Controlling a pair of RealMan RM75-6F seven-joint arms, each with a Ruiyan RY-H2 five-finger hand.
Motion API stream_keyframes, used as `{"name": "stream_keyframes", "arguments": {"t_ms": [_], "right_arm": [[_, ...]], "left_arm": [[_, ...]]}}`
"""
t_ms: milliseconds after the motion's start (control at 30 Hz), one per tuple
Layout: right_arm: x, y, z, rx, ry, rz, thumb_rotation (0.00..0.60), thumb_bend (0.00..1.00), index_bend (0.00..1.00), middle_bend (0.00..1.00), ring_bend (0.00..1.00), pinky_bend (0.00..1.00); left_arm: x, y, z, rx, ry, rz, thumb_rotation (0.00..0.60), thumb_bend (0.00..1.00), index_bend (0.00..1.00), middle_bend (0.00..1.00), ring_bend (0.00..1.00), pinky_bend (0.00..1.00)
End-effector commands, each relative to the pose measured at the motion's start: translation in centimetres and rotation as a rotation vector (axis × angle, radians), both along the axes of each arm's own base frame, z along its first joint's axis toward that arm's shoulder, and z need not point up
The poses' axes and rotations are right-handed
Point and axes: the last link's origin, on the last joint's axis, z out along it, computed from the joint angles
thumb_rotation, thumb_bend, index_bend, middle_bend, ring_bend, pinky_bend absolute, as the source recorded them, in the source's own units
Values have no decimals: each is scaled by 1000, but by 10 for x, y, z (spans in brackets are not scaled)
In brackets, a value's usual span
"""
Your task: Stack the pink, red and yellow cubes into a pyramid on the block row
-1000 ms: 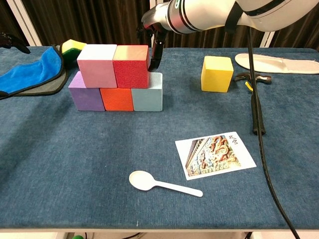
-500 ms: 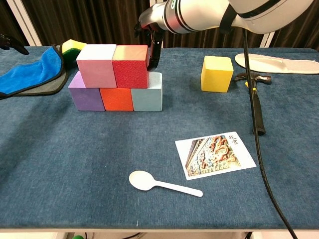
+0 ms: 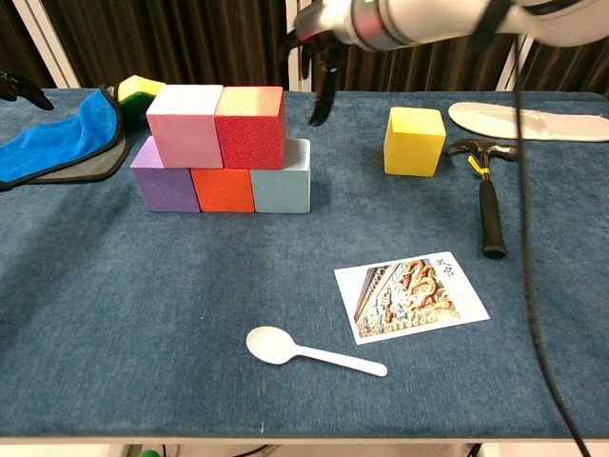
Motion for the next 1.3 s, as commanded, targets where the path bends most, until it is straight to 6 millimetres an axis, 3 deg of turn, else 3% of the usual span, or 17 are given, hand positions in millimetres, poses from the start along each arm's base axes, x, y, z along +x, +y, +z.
{"name": "stream_keyframes", "arguments": {"t_ms": [33,267,467,767,1133,1300], "right_arm": [[-34,2,30,-52,53,-8,600,207,65,148,0,0],[-93,4,57,-84,129,-59,600,194,76,158,0,0],[-121,-3,54,-88,122,-102,600,144,86,157,0,0],[-126,-32,29,-82,114,-144,600,141,128,164,0,0],[-136,-46,6,-55,148,-172,600,159,184,202,0,0],[-134,-50,4,-77,148,-157,600,236,352,303,19,0]], "left_arm": [[1,1,-1,-3,0,-1,597,158,162,71,108,208],[3,3,-4,-12,5,4,596,158,163,71,108,208],[6,3,-6,-21,9,10,598,158,162,71,108,207],[9,-2,-6,-18,0,19,598,158,162,71,108,207],[-4,-5,-2,-4,-21,62,596,158,162,71,108,207],[-6,-6,-3,4,-37,65,599,158,162,71,108,206]]}}
